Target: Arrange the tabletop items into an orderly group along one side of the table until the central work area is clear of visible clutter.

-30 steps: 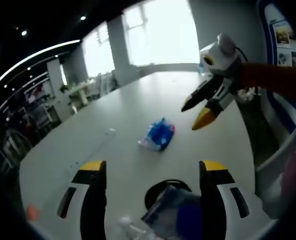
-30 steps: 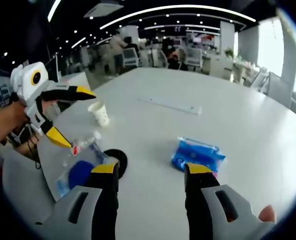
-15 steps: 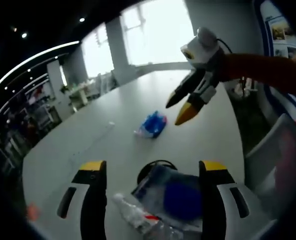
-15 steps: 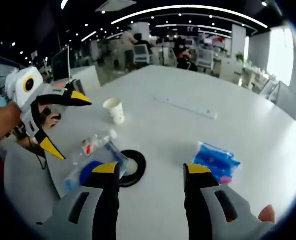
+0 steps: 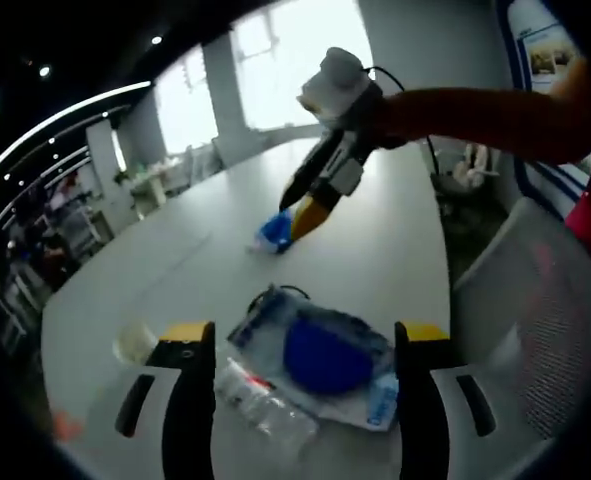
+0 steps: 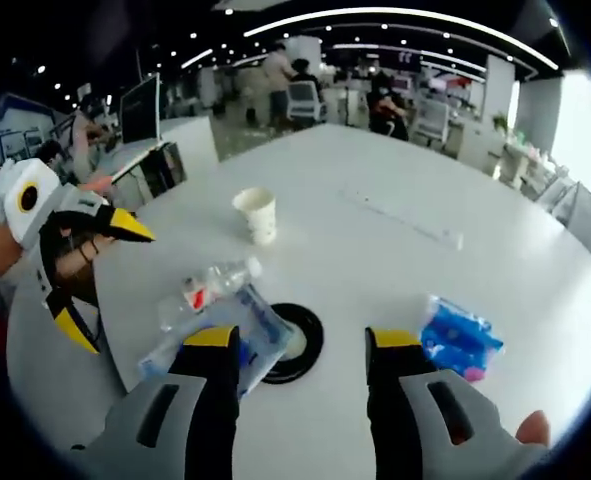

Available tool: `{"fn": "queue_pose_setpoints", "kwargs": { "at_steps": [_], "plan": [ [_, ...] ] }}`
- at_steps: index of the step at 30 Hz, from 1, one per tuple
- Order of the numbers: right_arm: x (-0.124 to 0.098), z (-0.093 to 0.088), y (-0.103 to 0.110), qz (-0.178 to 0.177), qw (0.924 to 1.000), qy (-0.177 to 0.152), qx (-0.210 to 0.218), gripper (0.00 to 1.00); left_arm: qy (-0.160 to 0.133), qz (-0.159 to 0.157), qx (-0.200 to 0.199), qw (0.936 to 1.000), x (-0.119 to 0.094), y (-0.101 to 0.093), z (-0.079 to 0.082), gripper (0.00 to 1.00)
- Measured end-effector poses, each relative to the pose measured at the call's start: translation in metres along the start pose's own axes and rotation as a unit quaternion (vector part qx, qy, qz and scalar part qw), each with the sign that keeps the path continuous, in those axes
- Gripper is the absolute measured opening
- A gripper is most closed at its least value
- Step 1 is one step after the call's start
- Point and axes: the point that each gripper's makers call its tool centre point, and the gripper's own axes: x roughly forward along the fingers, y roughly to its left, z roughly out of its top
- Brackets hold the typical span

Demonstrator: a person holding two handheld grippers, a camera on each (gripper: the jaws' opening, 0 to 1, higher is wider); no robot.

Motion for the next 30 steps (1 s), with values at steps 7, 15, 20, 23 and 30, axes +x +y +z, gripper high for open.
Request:
{"fn": "queue_pose_setpoints", "kwargs": {
  "at_steps": [7, 15, 20, 23, 30],
  "plan": [
    [0.013, 0.003, 0.011, 0.015, 0.9997, 0.01, -0.015, 0.5, 0.008, -0.012, -0.021, 0.9997, -0.006, -0.028, -0.014, 0.69],
    [0.039, 0.001, 0.021, 0.041, 0.9976, 0.042, -0.038, 0.49, 0.0, 0.0, -0.047, 0.9989, -0.01, -0.032, -0.017, 0.68],
    [0.055, -0.003, 0.025, 0.054, 0.9943, 0.068, -0.062, 0.48, 0.002, 0.007, -0.063, 0.998, -0.013, -0.038, -0.025, 0.68],
    [0.061, -0.003, 0.028, 0.061, 0.9924, 0.078, -0.073, 0.47, 0.007, 0.006, -0.066, 0.9978, -0.013, -0.041, -0.029, 0.67],
    [0.081, -0.01, 0.034, 0.084, 0.9833, 0.117, -0.111, 0.43, 0.041, -0.015, -0.045, 0.998, -0.006, -0.056, -0.046, 0.65]
  ]
}}
